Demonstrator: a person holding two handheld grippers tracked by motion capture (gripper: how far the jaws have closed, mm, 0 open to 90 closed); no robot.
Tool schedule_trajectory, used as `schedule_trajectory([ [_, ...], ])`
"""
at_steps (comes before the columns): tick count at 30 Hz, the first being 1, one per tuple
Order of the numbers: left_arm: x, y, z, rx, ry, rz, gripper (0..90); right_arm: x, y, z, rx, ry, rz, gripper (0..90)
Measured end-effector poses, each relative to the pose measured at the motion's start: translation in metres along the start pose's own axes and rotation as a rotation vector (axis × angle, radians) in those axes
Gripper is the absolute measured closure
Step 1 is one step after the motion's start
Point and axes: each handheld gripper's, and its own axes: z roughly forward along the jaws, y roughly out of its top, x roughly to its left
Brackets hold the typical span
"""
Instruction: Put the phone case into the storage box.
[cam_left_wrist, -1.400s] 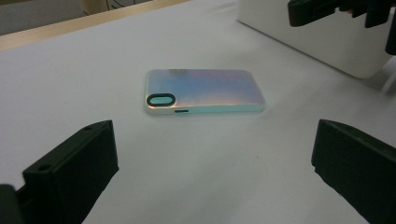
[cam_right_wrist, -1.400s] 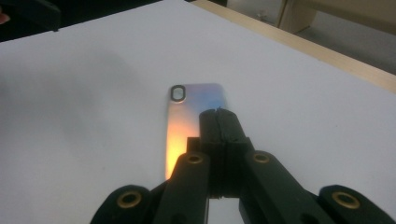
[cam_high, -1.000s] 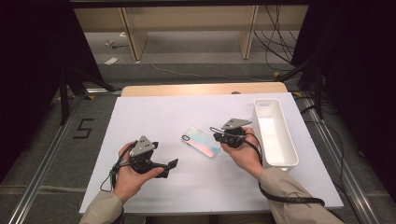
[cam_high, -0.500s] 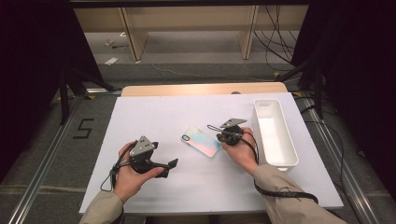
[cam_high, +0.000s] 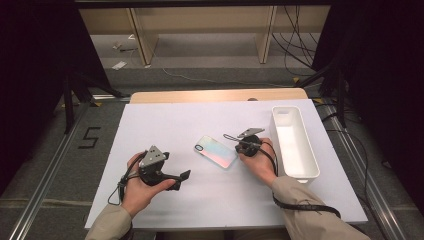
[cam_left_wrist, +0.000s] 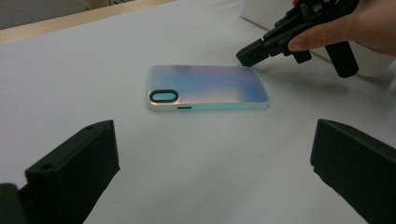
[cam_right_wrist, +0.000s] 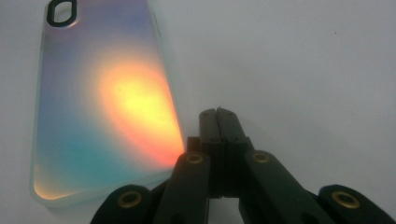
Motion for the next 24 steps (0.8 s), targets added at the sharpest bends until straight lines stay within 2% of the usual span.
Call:
schedule_trajectory([
  [15, 0.002, -0.001, 0.001, 0.008, 0.008, -0.003, 1.0, 0.004, 0.0, -0.002, 0.017, 0.017, -0.007, 90.0],
  [24, 0.004, -0.002, 0.002, 0.033, 0.022, -0.015, 2.2, 0.016, -0.002, -0.007, 0.045, 0.068, 0.005, 90.0],
])
